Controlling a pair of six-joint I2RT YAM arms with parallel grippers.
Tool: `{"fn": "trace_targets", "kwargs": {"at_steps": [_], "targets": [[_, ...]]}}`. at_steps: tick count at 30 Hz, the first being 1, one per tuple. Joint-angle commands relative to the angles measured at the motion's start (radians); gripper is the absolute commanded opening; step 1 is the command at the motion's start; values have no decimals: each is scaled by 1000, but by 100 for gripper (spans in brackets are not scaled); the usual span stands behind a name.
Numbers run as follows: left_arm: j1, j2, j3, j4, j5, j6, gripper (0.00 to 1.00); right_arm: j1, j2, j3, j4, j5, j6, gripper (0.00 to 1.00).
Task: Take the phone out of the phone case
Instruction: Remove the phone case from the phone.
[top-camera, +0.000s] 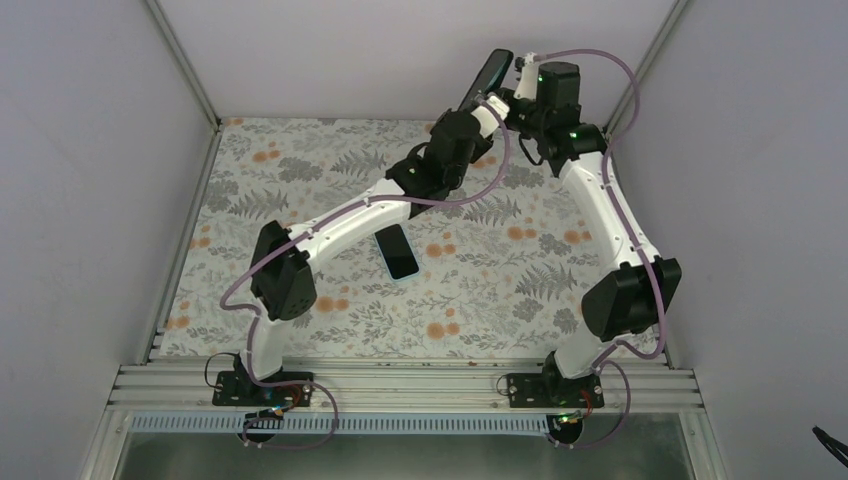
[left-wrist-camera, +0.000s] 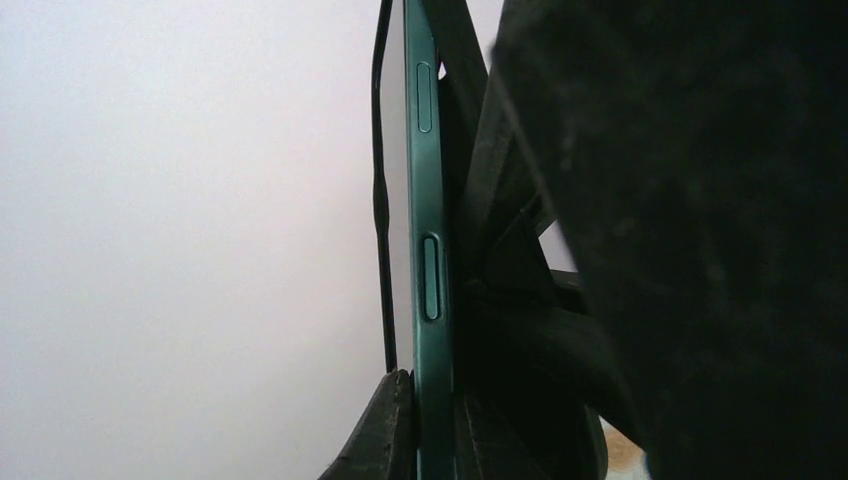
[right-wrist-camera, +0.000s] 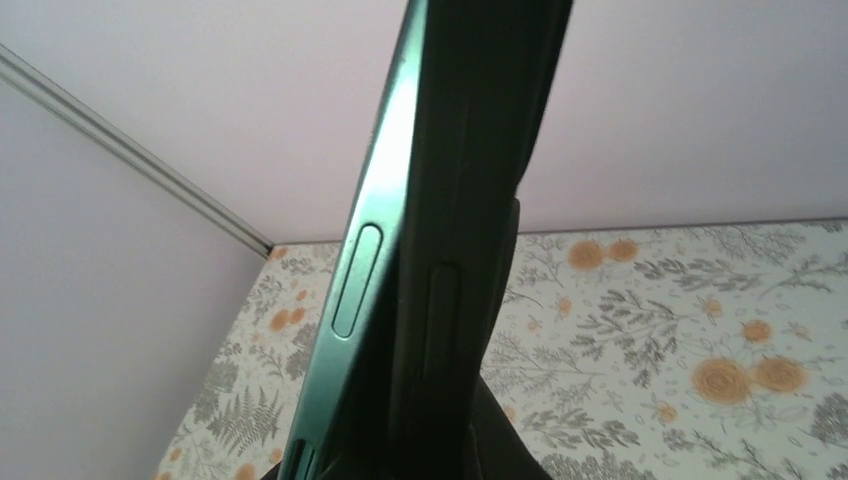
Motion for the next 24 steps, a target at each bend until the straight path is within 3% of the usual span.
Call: {"fn": "trace_targets", "kwargs": {"at_steps": [1,10,18,24], "targets": [[41,-91,-82,-30,109,-6,2,-16,-55,28,-11,63,-100,3],[84,-301,-308,-30,238,36,2,-83,-45,10,-64,192,-179,3],[169,-441,-451,-84,332,80,2,-95,-60,-69,-81,90,-245,3],[199,-515,-555,-135,322,135,2,-97,-51,-81,-116,82,-302,3]]}}
